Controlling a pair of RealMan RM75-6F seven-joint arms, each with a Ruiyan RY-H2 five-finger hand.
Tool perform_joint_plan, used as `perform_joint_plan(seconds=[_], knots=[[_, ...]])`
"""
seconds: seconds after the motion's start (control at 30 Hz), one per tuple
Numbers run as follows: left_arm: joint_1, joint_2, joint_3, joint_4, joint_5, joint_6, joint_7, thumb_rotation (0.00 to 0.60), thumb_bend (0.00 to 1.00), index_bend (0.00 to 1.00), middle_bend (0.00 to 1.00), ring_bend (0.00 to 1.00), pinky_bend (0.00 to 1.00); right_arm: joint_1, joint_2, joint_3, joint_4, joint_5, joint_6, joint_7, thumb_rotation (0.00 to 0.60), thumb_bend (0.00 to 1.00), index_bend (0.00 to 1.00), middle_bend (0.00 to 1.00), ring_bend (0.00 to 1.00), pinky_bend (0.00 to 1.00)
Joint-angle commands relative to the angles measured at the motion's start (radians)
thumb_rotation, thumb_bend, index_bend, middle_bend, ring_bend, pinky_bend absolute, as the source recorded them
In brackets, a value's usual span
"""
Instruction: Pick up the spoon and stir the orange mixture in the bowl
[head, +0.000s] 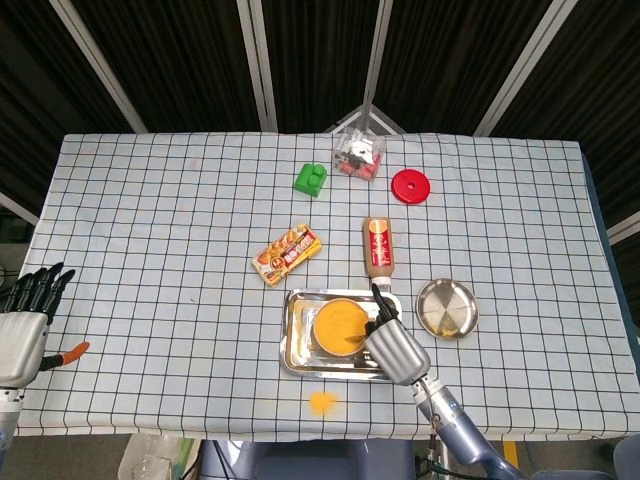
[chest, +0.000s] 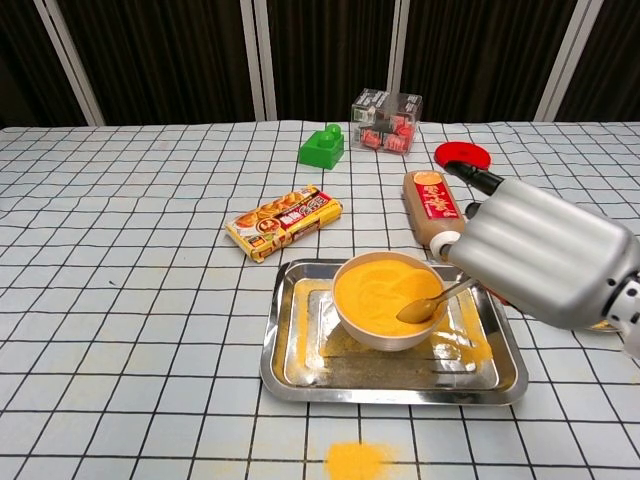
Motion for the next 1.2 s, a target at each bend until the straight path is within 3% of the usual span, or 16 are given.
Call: perform_joint_plan(seconds=[0.03,0.33,0.9,1.2], knots=[[-0.001,0.001,-0.001,0.001,-0.003,-0.001,-0.001,0.6,0.0,0.0,0.0,0.0,0.0,0.008,-0.018,0.022,0.019,0.008,-0.008,0.003,0.6,0.83,0.95,0.8,0.47,0.0],[-0.002,0.002,-0.003,0.001,-0.007,-0.005,-0.005,0.6,0.0,0.0,0.0,0.0,0.0,0.019,-0.038,0.067,0.033,0.009,-0.003,0.008,0.6,0.83,0.95,0.8,0.47,0.0],[0.002,0.0,0.004,-0.002,0.008,0.003,0.0,0.6,0.0,0.0,0.0,0.0,0.0,-0.045,0.049,-0.009,-0.068,-0.041,0.029,0.0,0.6,0.83,0.95,0.8,0.47,0.0],[0.0,-0.001,0.001,0.001,0.0,-0.001,0.0,0.6,0.0,0.0,0.0,0.0,0.0,-0.05,0.027,-0.002,-0.03,-0.009,-0.004,-0.003,0.6,0.83,0.95,0.8,0.47,0.0]])
